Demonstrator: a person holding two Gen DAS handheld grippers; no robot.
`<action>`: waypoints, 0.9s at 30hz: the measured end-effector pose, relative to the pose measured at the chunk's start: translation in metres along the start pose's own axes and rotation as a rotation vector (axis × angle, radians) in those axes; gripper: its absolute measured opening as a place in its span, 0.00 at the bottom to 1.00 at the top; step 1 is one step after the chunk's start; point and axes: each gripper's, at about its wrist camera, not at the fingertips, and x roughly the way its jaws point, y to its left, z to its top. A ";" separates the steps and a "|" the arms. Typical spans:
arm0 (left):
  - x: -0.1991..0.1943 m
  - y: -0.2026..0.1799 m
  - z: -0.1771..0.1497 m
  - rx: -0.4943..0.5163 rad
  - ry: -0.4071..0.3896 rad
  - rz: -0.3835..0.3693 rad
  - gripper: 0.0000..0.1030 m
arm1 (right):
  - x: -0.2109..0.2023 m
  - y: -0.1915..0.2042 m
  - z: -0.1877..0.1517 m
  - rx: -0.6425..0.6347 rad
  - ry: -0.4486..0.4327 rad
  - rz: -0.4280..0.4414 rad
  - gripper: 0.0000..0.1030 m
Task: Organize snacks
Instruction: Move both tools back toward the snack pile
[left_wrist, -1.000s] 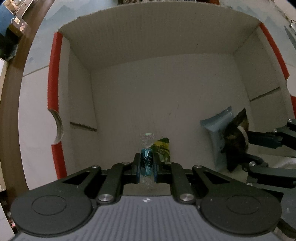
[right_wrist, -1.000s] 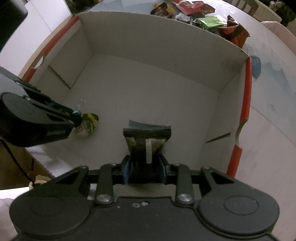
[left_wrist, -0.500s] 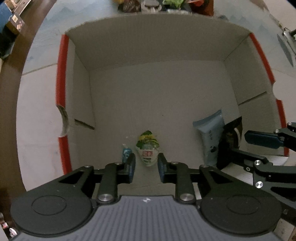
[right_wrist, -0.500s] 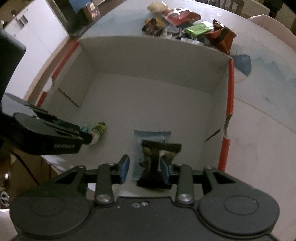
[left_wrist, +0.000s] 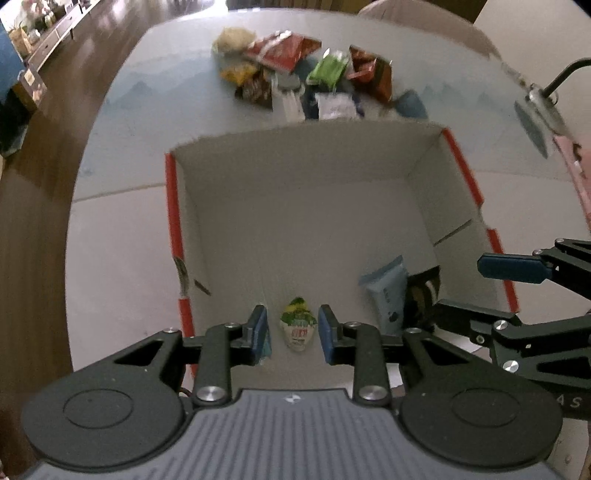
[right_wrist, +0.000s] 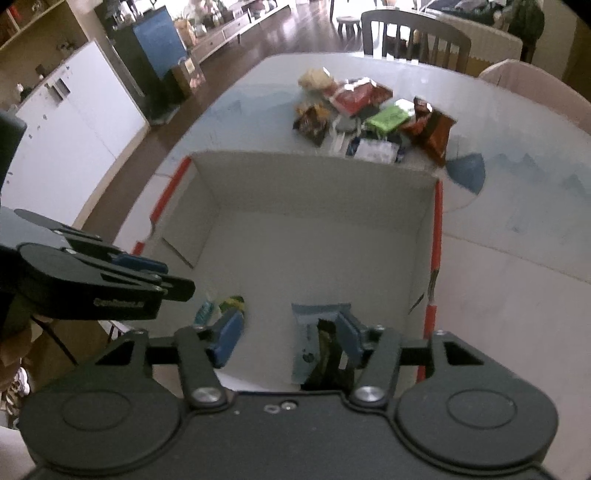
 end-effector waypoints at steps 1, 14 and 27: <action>-0.007 0.002 0.001 0.003 -0.011 0.000 0.28 | -0.005 0.002 0.001 -0.002 -0.014 -0.002 0.62; -0.062 0.013 0.030 0.033 -0.139 0.017 0.57 | -0.047 0.009 0.034 -0.008 -0.109 -0.041 0.90; -0.052 0.015 0.114 -0.039 -0.172 0.071 0.72 | -0.047 -0.054 0.111 0.010 -0.148 -0.071 0.97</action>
